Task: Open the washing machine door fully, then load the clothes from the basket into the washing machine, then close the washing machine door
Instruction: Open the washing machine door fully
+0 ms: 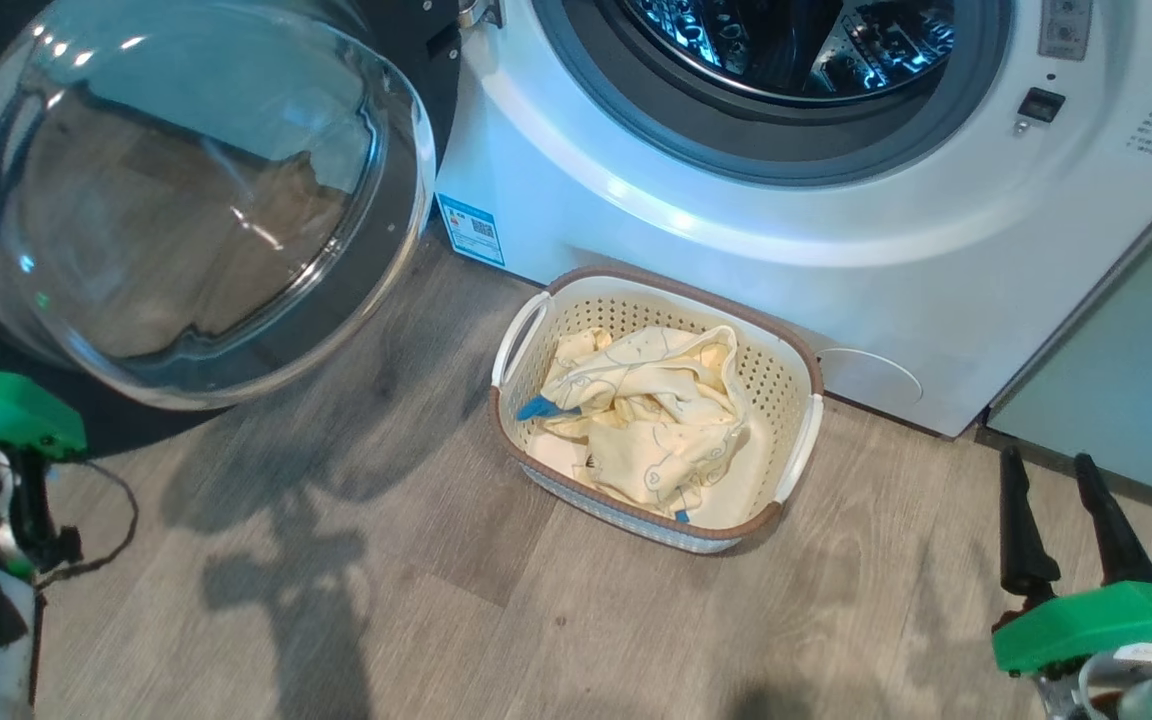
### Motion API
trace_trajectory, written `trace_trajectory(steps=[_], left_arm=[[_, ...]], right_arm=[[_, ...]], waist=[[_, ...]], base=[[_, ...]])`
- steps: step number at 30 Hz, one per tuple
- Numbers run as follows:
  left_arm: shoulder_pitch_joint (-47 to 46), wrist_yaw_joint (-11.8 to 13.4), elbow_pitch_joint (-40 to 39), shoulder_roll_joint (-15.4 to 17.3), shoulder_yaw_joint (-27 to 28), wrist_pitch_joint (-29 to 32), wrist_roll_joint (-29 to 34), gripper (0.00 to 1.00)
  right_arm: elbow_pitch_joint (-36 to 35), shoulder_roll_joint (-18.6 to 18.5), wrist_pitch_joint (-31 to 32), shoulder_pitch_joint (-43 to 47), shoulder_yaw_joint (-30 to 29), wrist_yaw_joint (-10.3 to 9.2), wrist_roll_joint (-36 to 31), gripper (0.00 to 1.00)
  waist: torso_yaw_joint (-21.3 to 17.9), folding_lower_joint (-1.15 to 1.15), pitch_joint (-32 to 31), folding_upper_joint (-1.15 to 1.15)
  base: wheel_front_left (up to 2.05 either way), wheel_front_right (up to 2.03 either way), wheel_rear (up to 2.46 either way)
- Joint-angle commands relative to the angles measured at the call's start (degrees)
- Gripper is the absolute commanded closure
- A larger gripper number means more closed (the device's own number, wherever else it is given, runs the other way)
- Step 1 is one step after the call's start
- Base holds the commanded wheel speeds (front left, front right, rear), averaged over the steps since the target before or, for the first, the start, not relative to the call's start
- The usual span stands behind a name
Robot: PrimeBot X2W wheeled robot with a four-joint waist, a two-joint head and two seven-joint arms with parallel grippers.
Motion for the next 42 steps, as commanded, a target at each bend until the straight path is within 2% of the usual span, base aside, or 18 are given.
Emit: trace_trajectory(steps=[1, 10, 19, 25, 36, 42], left_arm=[[-3.18, -0.43, -0.90, 2.55, 3.22, -0.60, 0.78, 1.00], [-3.70, -2.50, -0.58, 0.62, 5.30, -0.60, 3.71, 1.00], [0.15, -5.40, -2.72, -1.94, 5.39, -0.60, 6.44, 1.00], [4.52, -7.11, -4.85, -3.51, 3.53, -0.60, 8.43, 1.00], [10.09, -8.41, -9.09, -5.50, 0.06, 0.80, 9.14, 1.00], [13.60, -8.97, -12.06, -6.98, -1.64, 1.84, 8.63, 0.99]], right_arm=[[-1.71, -1.01, -0.55, -2.09, 1.30, 0.01, 0.16, 0.00], [-1.68, -1.12, -0.55, -2.44, 1.45, 0.01, 0.19, 0.00], [-0.94, -0.43, -0.55, -1.06, 1.60, 0.01, 0.48, 0.00], [-0.79, 0.25, -0.55, 0.45, 1.73, 0.01, 0.54, 0.00], [-0.74, 0.99, -0.55, 3.24, 1.38, 0.01, 0.49, 0.00], [-0.91, 1.37, -0.55, 3.33, 1.60, 0.01, 0.45, 0.00]], waist=[[-0.10, 0.00, 0.22, 0.00], [-0.48, 0.00, 0.34, 0.00], [-0.81, 0.00, -3.12, 0.00], [-1.84, 0.00, -6.48, 0.00], [-3.96, 0.00, -9.95, 0.00], [-7.28, 0.00, -10.70, 0.00]], base=[[0.00, 0.00, 0.00], [0.00, 0.00, 0.00], [0.00, 0.00, 0.00], [0.00, 0.00, 0.00], [0.00, 0.00, 0.00], [0.00, 0.00, 0.00]])
